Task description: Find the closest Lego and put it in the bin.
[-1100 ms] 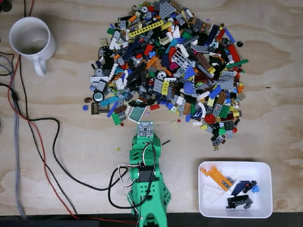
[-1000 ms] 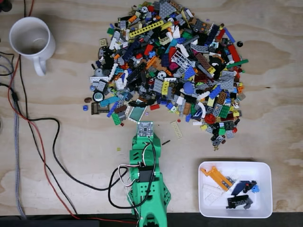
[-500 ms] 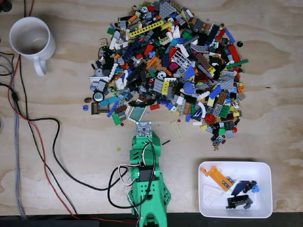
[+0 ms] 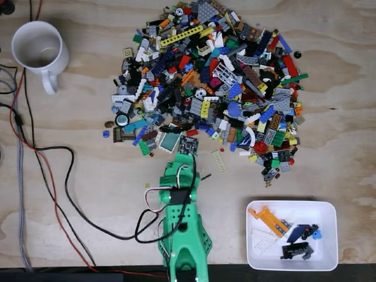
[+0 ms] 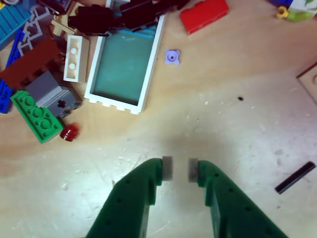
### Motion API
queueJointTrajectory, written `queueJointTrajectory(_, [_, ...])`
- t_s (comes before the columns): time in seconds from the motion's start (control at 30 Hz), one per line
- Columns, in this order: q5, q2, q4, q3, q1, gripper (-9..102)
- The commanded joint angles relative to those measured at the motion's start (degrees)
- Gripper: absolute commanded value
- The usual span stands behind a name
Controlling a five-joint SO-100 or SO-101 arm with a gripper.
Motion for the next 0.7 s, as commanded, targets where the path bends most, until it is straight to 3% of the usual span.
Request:
queueJointTrajectory(0.0, [13.0, -21.7, 1.1, -23.9, -2.9, 9])
queueJointTrajectory(0.33, [28.3, -49.8, 5.6, -51.2, 0.1, 14])
queueJointTrajectory(0.67, [30.6, -58.9, 4.4, -51.9, 0.6, 15])
